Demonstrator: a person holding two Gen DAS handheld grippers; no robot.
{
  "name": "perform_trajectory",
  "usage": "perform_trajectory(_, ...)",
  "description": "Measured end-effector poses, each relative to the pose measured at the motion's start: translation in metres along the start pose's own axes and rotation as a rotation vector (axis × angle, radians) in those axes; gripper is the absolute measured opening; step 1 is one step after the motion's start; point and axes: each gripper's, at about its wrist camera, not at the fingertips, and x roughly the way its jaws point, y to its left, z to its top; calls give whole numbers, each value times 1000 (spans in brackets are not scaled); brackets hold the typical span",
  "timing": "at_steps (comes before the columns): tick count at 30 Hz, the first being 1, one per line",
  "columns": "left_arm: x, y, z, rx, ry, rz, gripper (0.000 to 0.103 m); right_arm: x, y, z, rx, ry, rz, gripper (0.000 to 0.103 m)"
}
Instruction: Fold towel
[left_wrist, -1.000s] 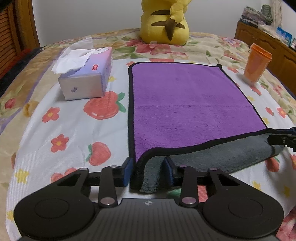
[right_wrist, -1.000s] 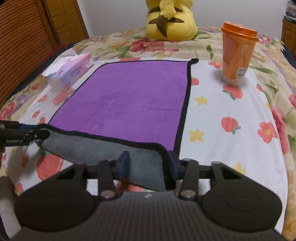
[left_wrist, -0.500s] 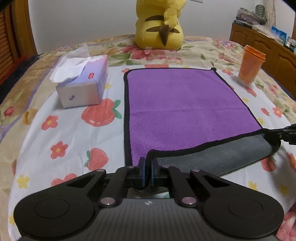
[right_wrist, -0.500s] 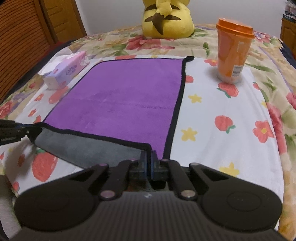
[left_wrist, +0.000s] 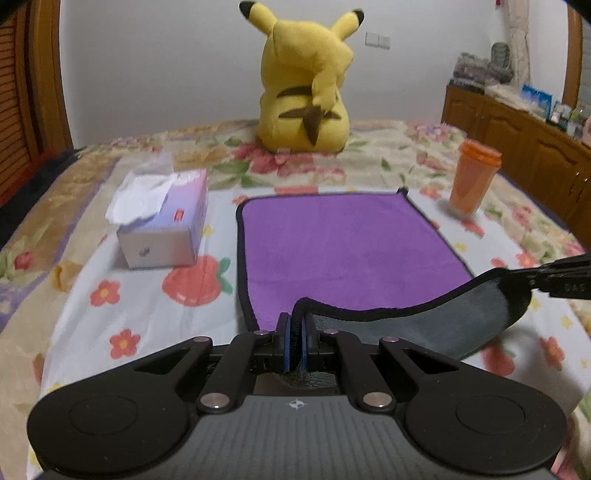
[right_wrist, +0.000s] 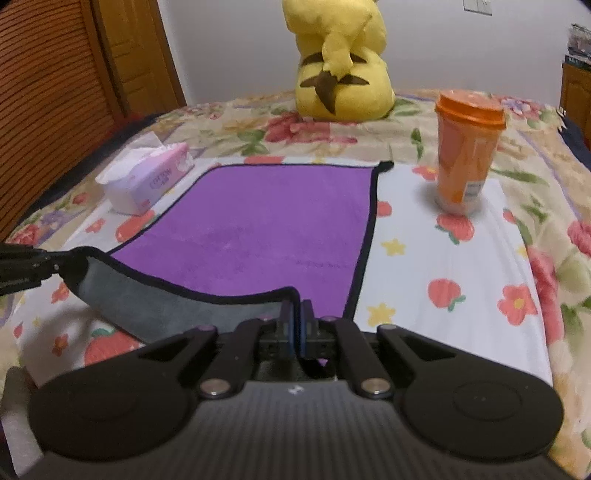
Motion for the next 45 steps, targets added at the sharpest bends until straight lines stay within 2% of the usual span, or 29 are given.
perform_trajectory(4,-6,-3,4,3,-34,-6,9,-4,2,3,-12,-27,8,4)
perform_trajectory(19,1,-1,17,3,-72,2,8,-19,9,24,-62,-122,52,4)
perform_trajectory(34,20,0,31,32,-94,9,8,-4,-1,32,-81,-126,59,4)
perform_trajectory(40,22,2,38,25,-124,9,8,-5,-8,36,-65,-179,58,4)
perform_trajectory(45,22,4,43,24,-144,7,8,0,-10,39,-75,-187,48,4)
